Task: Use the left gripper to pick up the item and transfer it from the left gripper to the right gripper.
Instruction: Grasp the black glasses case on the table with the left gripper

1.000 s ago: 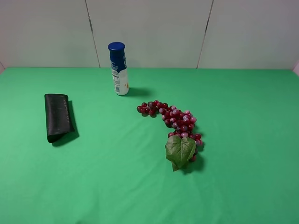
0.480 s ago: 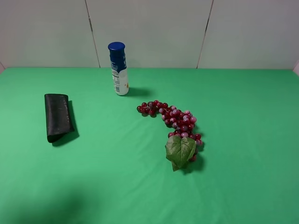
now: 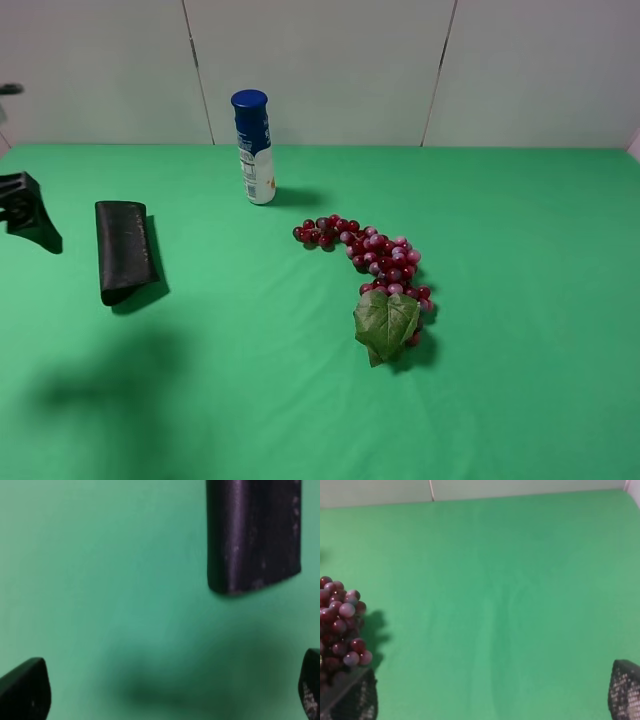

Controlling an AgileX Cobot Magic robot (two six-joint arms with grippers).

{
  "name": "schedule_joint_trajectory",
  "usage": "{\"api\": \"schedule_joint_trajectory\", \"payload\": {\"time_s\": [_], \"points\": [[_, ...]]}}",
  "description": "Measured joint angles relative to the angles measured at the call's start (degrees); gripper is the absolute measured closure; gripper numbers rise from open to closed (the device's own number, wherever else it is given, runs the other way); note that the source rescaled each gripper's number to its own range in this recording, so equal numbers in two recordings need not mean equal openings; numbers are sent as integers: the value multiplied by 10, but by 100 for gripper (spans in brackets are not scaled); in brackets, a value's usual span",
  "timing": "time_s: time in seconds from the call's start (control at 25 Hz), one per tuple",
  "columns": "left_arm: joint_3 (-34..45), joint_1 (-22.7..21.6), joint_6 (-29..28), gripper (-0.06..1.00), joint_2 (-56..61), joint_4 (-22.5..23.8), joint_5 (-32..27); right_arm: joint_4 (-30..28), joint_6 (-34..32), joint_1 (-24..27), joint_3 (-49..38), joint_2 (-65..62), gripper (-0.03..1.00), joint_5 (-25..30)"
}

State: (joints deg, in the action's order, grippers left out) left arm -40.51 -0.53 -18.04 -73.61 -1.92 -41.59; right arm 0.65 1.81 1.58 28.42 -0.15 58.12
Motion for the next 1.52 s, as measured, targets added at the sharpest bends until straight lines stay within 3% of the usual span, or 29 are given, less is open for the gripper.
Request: {"api": "schedule_joint_trajectory", "payload": {"time_s": [0.32, 0.76, 1.16, 1.52], "points": [[-28, 19, 0, -6, -117, -34, 56, 0, 0, 0, 0, 0, -3, 0], [-83, 89, -68, -6, -252, -36, 105, 0, 0, 0, 0, 0, -3, 0], [-105, 131, -179, -6, -317, 64, 137, 0, 0, 0, 0, 0, -3, 0], [-105, 135, -196, -6, -341, 73, 164, 0, 0, 0, 0, 0, -3, 0]]}}
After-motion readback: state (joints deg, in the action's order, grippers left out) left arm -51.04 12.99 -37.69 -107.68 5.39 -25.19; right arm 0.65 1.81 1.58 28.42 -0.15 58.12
